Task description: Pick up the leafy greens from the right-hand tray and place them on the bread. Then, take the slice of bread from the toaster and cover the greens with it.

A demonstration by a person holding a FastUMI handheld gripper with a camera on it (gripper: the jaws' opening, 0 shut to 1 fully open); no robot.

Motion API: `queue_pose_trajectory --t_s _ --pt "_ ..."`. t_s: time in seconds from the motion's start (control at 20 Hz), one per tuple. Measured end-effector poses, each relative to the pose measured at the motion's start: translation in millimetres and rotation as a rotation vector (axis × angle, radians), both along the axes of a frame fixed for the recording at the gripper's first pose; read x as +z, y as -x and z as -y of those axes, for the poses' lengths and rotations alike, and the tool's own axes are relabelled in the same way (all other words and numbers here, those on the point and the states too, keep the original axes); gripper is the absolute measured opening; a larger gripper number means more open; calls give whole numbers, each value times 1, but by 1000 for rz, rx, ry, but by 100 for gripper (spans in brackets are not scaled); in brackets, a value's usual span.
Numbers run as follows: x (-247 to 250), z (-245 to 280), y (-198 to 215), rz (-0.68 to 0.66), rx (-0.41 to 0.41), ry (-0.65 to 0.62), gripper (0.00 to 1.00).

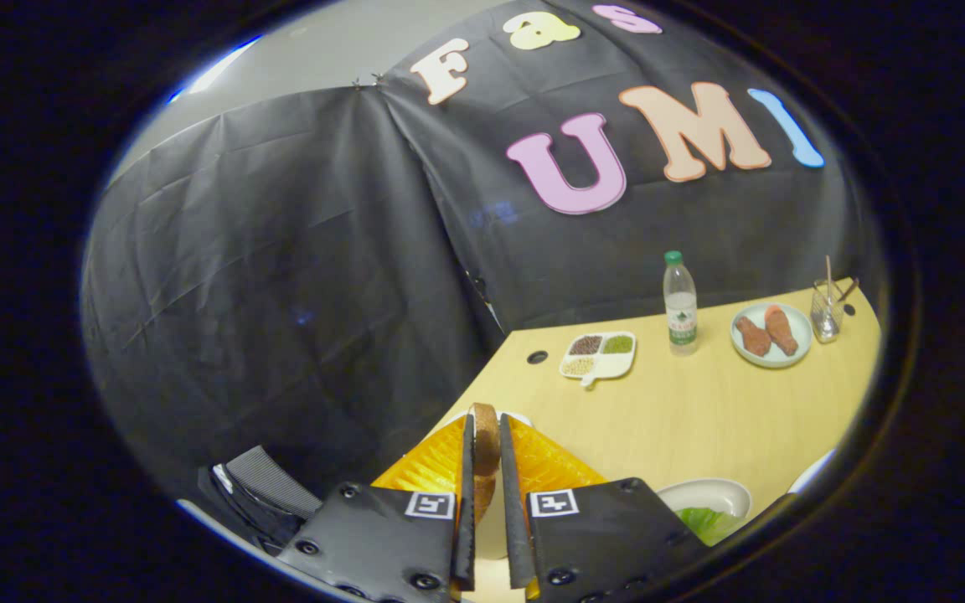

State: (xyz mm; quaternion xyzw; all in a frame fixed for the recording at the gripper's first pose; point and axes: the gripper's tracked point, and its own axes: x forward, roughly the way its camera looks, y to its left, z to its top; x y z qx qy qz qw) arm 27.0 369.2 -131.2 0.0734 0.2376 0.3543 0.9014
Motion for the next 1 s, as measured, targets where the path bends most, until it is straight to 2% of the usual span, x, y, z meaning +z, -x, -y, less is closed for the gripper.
queue_pose_trajectory --t_s 0.15,0.5,0.8,1.0 --pt "-9 9 0 -28 -2 -3 19" --pt "-26 16 -1 -206 -27 -89 19" --pt "-41 22 -5 -348 -16 -130 19" --pt "-54 26 -5 -491 4 -184 19"
